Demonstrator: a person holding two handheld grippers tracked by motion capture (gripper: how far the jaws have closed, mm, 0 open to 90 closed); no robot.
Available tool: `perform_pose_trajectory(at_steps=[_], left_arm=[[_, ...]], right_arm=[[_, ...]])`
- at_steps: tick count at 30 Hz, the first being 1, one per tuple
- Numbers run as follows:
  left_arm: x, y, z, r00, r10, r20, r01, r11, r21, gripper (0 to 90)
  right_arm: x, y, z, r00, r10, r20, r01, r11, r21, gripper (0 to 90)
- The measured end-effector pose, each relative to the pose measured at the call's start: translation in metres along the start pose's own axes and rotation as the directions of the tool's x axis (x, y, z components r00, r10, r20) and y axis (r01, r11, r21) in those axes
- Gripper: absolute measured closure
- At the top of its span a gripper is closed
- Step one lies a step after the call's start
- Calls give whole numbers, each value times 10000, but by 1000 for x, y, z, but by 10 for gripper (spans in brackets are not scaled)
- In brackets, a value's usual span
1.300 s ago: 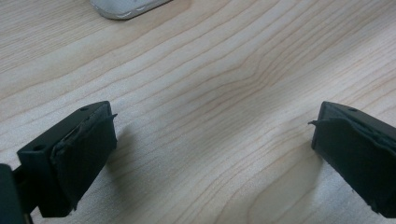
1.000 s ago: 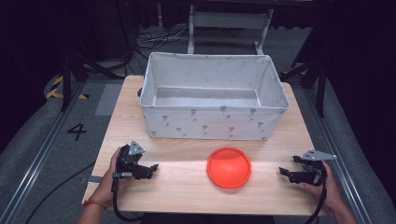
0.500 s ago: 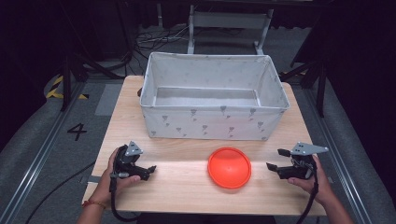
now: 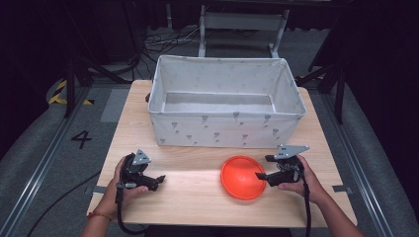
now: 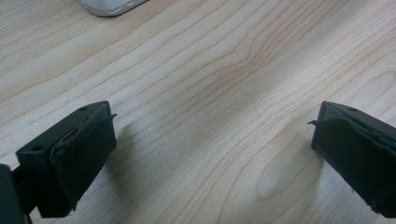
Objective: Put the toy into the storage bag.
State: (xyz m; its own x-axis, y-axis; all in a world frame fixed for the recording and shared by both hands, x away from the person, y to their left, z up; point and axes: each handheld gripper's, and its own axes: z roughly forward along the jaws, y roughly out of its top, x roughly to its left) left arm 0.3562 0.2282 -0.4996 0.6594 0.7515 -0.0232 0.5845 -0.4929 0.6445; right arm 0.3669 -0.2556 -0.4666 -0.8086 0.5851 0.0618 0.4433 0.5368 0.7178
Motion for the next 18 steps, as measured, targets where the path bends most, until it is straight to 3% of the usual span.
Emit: perform_pose_trajectory(at_steps=[1,8,15,18], left_arm=[[0,0,0,10000,-9,0,9,10000,12,2],[0,0,0,10000,-18,18,18,10000,-6,2],[0,0,0,10000,34,9,-34,10000,-12,1],[0,0,0,10000,41,3,-41,10000,-8,1]], right_arm=[[-2,1,10,9996,163,-243,-163,9999,22,207],[-6,1,26,9981,434,-434,-429,9990,116,184],[2,-2,41,9982,176,-570,-145,9985,536,164],[3,-2,42,9977,242,-639,-212,9987,462,156]])
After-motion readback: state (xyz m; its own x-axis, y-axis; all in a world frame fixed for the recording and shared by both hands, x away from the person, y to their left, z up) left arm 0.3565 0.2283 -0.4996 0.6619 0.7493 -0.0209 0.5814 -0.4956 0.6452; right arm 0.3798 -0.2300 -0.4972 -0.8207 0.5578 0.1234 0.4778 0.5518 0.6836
